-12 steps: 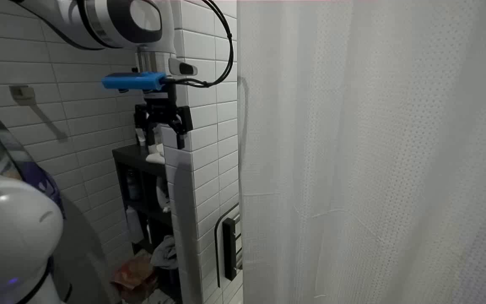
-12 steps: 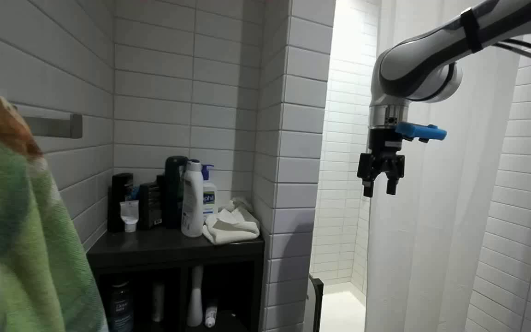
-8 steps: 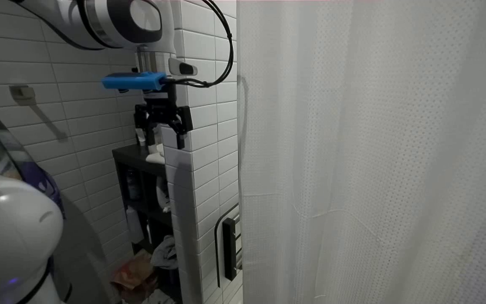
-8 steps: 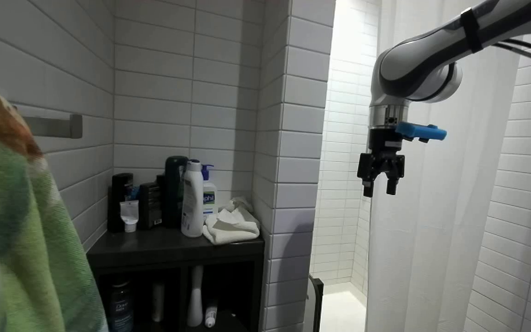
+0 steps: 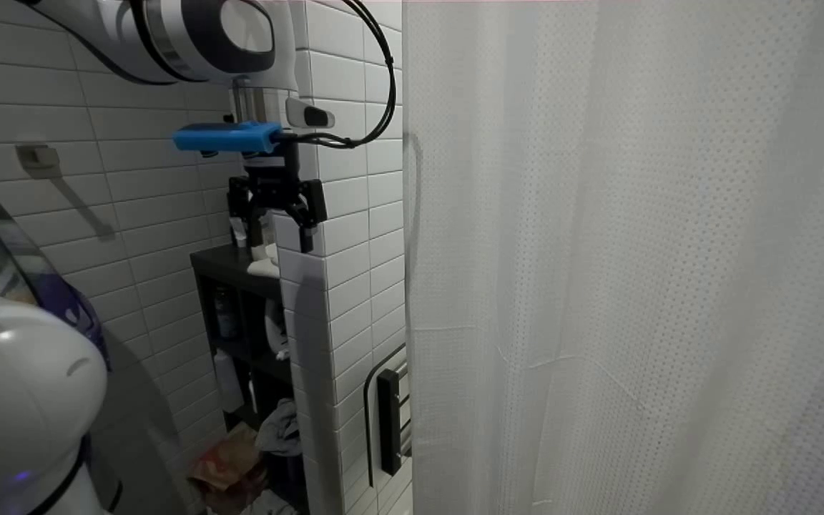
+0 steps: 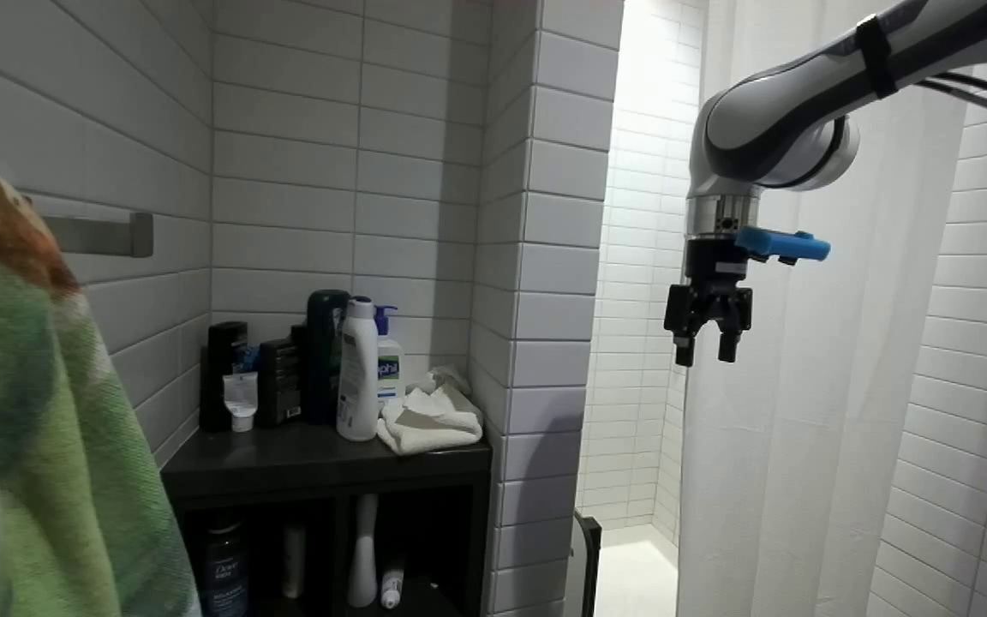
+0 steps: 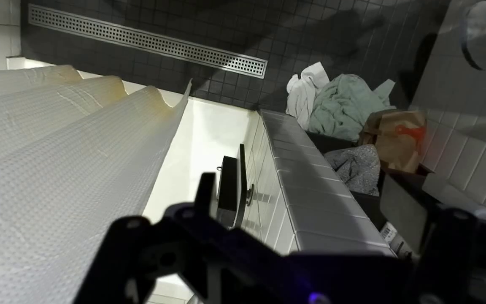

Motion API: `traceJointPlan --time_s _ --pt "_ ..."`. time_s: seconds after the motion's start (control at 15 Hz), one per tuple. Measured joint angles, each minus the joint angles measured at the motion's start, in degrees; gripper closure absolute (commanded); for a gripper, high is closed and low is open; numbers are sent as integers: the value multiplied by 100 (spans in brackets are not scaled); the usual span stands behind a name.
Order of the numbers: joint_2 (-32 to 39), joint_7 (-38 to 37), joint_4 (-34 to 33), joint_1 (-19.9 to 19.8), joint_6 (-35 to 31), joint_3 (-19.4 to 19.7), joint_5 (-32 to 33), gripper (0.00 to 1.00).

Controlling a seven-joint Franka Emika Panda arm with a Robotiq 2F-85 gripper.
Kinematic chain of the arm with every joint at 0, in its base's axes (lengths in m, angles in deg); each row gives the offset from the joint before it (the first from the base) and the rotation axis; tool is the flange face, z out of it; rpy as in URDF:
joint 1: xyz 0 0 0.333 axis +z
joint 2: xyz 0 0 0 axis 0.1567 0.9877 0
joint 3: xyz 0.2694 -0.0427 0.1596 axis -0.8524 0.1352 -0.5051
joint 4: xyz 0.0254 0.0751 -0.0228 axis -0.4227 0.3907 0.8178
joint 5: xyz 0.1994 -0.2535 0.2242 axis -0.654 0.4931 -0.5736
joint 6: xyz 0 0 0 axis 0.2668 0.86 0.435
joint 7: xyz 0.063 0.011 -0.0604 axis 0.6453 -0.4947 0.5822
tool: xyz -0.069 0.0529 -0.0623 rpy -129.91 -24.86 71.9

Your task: Slide the white shower curtain to the right

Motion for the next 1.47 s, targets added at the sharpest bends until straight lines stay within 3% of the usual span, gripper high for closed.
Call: traceJointPlan --time_s 0.2,0.4,0.8,1.0,1.2,1.47 --pt "0 9 9 0 -29 0 0 0" --pt "-32 13 81 0 -504 9 -8 0" --pt "-356 34 843 1 -2419 66 -133 0" --pt "-558 6 1445 -70 -3483 -17 125 0" --pt "-519 -182 1459 -383 -4214 -300 642 0" --pt "-328 -717 1355 -1219 -5128 -996 1461 0"
